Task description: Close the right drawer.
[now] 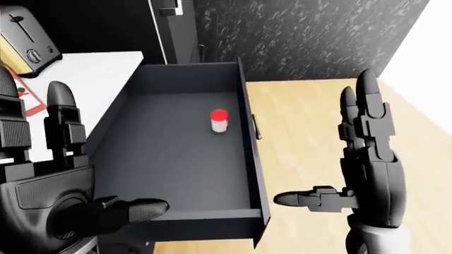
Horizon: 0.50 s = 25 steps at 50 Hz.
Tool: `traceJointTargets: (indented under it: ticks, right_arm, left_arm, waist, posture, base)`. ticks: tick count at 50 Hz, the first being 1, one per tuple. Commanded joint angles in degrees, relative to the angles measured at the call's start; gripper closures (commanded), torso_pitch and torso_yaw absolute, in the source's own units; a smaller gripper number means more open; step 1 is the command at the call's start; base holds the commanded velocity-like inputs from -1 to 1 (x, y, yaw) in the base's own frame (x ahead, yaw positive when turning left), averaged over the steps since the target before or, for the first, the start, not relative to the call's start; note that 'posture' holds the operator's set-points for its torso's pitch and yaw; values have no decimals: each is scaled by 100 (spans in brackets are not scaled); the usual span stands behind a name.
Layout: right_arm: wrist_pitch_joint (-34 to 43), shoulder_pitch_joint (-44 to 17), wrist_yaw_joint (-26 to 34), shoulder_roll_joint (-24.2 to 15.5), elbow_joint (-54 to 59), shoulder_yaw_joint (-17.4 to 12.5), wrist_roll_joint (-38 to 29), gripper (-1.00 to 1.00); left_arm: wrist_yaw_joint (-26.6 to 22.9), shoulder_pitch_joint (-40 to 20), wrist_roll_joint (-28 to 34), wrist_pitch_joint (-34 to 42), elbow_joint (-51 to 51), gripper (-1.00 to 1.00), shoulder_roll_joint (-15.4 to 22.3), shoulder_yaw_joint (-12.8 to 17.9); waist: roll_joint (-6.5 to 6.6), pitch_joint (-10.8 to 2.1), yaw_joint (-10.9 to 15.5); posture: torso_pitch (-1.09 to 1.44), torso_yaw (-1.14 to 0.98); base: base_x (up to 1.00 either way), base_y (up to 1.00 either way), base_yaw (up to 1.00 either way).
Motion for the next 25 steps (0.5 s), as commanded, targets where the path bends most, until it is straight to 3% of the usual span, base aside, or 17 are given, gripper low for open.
traceJointTargets:
  ticks: [1, 9, 12, 15, 19, 23, 25]
  right_arm:
    - [-133, -56, -28, 1, -233, 0, 15, -100]
    - [49, -145, -13, 13, -419, -166, 148, -100]
    - [313, -301, 102, -6, -659, -527, 384, -100]
    - [861, -720, 213, -116, -792, -1120, 701, -100]
    - [1393, -1445, 437, -601, -249, -1914, 1157, -100]
    - [1394, -2044, 385, -1069, 665, -2238, 1409, -100]
    - [1025, -2373, 356, -1369, 1757, -2289, 1475, -100]
  left_arm:
    - [-15, -36, -5, -140, -175, -100, 35, 56]
    - [-69, -33, 15, -127, -175, -100, -21, 69]
    - [-99, -41, 28, -106, -175, -100, -56, 73]
    - [-120, -45, 30, -98, -175, -100, -77, 79]
    - [-151, -58, 25, -69, -175, -100, -110, 110]
    - [-71, -82, 11, -56, -175, -100, -39, 88]
    - [-12, -93, -21, -57, -175, -100, 21, 89]
  waist:
    - [6, -59, 4]
    - [6, -13, 6]
    - [9, -9, 1]
    - [15, -10, -5]
    - [9, -6, -17]
    - [0, -11, -34]
    - [0, -14, -38]
  posture:
    - [0, 0]
    - [0, 0]
    - [0, 0]
    - [0, 0]
    - [0, 0]
    - [0, 0]
    - [0, 0]
  base:
    - [0, 0, 0]
    - [0, 0, 0]
    - [0, 0, 0]
    - [0, 0, 0]
    - [0, 0, 0]
    - [0, 0, 0]
    - [0, 0, 0]
